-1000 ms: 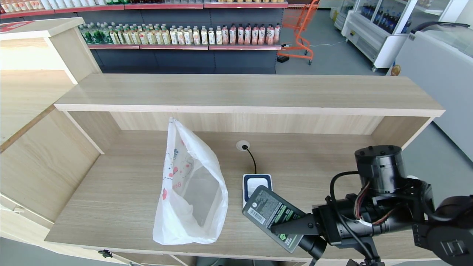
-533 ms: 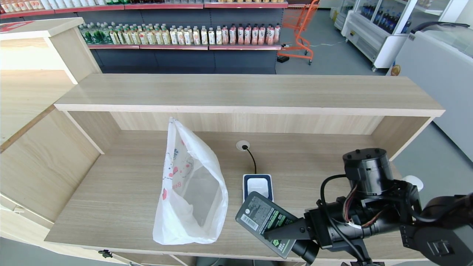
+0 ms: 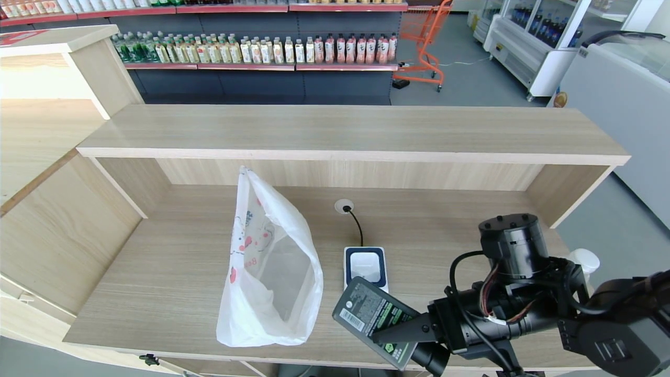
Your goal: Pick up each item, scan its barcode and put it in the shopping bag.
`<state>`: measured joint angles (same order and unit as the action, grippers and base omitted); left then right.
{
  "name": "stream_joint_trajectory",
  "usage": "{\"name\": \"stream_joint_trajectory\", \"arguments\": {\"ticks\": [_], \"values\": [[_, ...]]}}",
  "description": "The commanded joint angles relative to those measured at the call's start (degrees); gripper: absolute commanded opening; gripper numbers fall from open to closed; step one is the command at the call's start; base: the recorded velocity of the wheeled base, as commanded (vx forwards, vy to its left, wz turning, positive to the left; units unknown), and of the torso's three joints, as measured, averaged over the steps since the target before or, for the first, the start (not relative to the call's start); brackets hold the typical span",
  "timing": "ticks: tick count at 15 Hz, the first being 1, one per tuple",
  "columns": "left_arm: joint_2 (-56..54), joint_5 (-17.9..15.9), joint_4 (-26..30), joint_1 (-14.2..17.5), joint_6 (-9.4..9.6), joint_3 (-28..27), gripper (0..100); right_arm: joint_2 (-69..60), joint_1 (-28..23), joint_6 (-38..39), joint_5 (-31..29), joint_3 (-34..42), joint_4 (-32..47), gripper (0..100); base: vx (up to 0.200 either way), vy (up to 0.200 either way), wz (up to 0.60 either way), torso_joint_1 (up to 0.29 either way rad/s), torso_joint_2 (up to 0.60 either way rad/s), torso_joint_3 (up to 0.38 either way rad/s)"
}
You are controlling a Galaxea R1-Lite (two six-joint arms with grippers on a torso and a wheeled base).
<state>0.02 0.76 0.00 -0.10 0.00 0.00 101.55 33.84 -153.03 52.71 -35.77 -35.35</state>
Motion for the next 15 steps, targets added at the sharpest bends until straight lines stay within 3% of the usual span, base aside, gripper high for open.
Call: {"name": "stream_joint_trajectory", "arguments": {"ticks": [1,7,8,11,12,13,15], "values": [[0.0,0.0,0.0,0.0,0.0,0.0,100,0.0,0.5,0.0,0.0,0.3,0.0,0,0.0,0.0,0.0,0.0,0.0,0.0],[0.0,0.0,0.0,0.0,0.0,0.0,100,0.1,0.5,1.0,0.0,0.3,0.0,0,0.0,0.0,0.0,0.0,0.0,0.0],[0.0,0.0,0.0,0.0,0.0,0.0,100,-0.6,0.6,5.3,-0.1,0.3,0.0,0,0.0,0.0,0.0,0.0,0.0,0.0],[0.0,0.0,0.0,0.0,0.0,0.0,100,-6.7,4.9,34.7,-0.9,-2.6,-5.3,0,0.0,0.0,0.0,0.0,0.0,0.0],[0.0,0.0,0.0,0.0,0.0,0.0,100,-12.7,4.6,48.0,-6.3,-3.2,-11.8,0,0.0,0.0,0.0,0.0,0.0,0.0],[0.0,0.0,0.0,0.0,0.0,0.0,100,-18.3,2.6,58.5,-12.5,-0.8,-13.2,0,0.0,0.0,0.0,0.0,0.0,0.0],[0.0,0.0,0.0,0.0,0.0,0.0,100,-23.4,-1.5,77.5,-13.9,-1.0,-10.0,0,0.0,0.0,0.0,0.0,0.0,0.0]]}}
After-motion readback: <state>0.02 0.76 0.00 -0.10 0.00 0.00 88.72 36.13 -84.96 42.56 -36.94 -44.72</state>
